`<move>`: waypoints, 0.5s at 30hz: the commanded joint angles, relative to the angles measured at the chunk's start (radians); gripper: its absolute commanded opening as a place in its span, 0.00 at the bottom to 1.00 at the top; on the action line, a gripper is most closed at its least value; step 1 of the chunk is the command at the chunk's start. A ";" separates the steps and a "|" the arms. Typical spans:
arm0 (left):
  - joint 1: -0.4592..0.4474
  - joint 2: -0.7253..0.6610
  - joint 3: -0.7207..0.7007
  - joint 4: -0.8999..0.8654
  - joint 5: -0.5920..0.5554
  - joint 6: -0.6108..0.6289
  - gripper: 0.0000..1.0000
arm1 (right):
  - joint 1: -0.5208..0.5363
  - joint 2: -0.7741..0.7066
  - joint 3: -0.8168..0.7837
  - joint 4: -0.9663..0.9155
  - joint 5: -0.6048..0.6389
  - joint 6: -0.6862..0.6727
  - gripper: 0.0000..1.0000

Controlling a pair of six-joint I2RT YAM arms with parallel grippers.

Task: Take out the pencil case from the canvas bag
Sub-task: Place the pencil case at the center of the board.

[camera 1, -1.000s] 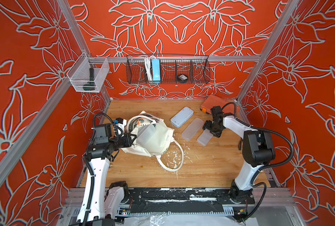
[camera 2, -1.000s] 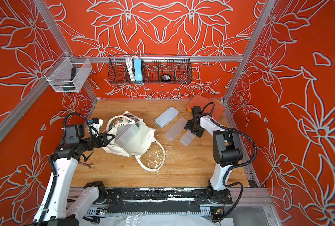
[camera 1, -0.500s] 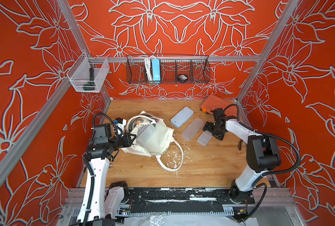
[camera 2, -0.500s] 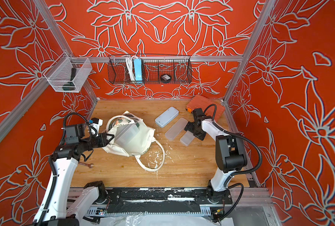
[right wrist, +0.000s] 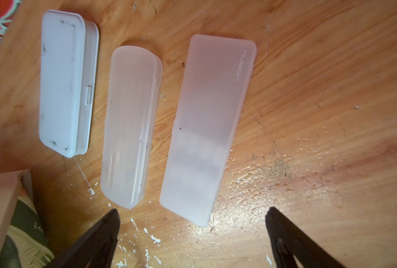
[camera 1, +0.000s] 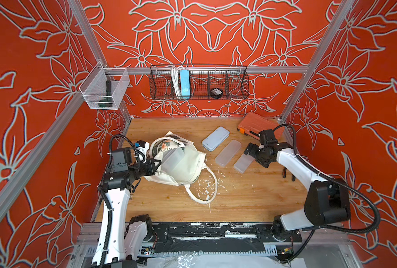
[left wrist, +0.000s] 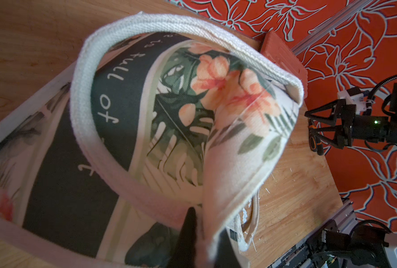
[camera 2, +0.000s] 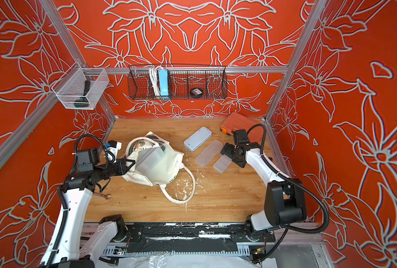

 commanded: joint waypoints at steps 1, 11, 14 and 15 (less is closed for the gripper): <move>0.014 -0.006 -0.021 0.016 0.014 0.024 0.00 | 0.000 -0.052 -0.024 -0.017 -0.001 0.029 0.98; 0.036 -0.007 -0.024 0.016 0.021 0.024 0.00 | 0.060 -0.219 -0.083 0.004 0.074 0.073 0.98; 0.039 -0.009 -0.022 0.014 0.008 0.021 0.00 | 0.099 -0.253 -0.094 0.038 0.075 0.067 0.98; 0.038 -0.011 -0.022 0.014 0.005 0.021 0.00 | 0.123 -0.264 -0.091 0.046 0.094 0.051 0.98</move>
